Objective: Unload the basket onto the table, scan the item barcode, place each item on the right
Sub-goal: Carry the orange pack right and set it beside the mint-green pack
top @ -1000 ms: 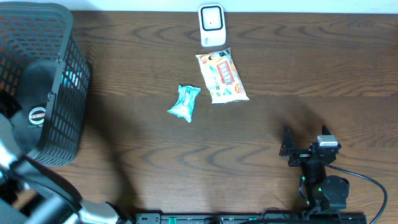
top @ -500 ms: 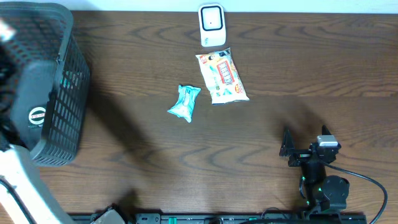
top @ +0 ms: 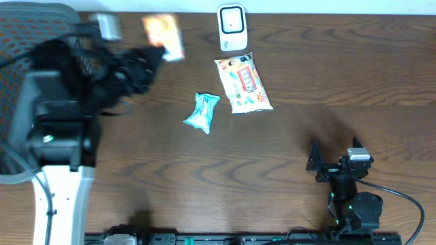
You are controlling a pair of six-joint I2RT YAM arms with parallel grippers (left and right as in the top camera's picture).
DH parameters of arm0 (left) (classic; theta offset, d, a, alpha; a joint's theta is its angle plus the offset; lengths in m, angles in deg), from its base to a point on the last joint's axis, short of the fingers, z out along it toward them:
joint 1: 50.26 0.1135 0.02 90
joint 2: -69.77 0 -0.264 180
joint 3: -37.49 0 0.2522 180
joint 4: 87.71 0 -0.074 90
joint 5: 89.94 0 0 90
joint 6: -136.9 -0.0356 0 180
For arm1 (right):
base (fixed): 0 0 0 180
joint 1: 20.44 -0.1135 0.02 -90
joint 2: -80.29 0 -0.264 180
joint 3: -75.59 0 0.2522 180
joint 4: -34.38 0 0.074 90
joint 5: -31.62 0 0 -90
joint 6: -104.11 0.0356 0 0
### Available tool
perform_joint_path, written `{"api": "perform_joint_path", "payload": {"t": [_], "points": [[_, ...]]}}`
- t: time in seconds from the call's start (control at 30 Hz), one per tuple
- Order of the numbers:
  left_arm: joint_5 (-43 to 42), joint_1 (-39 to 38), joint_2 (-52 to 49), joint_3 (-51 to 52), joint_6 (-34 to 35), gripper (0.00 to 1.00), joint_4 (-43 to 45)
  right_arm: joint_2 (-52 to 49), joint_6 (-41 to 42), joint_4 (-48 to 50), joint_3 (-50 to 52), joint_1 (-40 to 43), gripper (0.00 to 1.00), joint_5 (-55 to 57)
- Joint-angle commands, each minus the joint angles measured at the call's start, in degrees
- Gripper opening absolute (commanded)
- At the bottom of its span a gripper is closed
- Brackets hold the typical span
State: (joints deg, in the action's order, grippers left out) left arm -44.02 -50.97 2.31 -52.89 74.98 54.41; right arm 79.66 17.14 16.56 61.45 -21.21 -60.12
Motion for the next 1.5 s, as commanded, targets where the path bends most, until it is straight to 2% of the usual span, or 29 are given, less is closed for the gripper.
{"api": "perform_joint_path", "payload": {"t": [0.0,0.07,0.13,0.3,0.67,0.93,0.97,1.0,1.03,1.17,1.33,1.47], "points": [[12.22,-7.52,-2.97,-0.63,-3.02,0.07,-5.14,0.24,0.79,-0.22,0.07,-0.50,0.99,-0.33],[20.70,-12.66,-5.81,-0.63,-2.99,0.07,-8.59,0.24,0.79,-0.22,0.07,-0.50,0.99,-0.33],[25.31,-15.56,-7.96,-0.63,-3.04,0.07,-10.01,0.24,0.79,-0.22,0.07,-0.48,0.99,-0.33],[31.30,-20.63,-13.57,-0.63,-5.57,0.07,-11.28,0.24,0.76,-0.22,0.07,-0.50,0.99,-0.31],[32.15,-23.23,-24.76,-0.63,-5.55,0.07,-11.87,0.24,0.76,-0.22,0.07,-0.50,0.99,-0.33],[32.15,-23.21,-25.88,-0.63,-5.55,0.08,-12.31,0.24,0.79,-0.22,0.07,-0.50,0.99,-0.31],[32.13,-23.21,-25.88,-0.63,-5.55,0.13,-12.33,0.24,0.76,-0.22,0.07,-0.50,0.99,-0.31],[32.13,-23.23,-25.90,-0.63,-5.55,0.25,-12.37,0.24,0.79,-0.22,0.07,-0.48,0.99,-0.31],[32.13,-23.23,-25.88,-0.63,-5.55,0.29,-12.37,0.24,0.79,-0.22,0.07,-0.50,0.99,-0.31],[32.13,-23.21,-25.88,-0.63,-5.57,0.33,-12.04,0.24,0.76,-0.22,0.07,-0.50,0.99,-0.33],[32.15,-23.21,-24.94,-1.18,-9.18,0.53,-11.56,0.24,0.79,-0.22,0.07,-0.50,0.99,-0.33],[32.17,-23.10,-22.82,-2.12,-11.72,0.60,-11.39,0.24,0.76,-0.22,0.07,-0.50,0.99,-0.31]]}}
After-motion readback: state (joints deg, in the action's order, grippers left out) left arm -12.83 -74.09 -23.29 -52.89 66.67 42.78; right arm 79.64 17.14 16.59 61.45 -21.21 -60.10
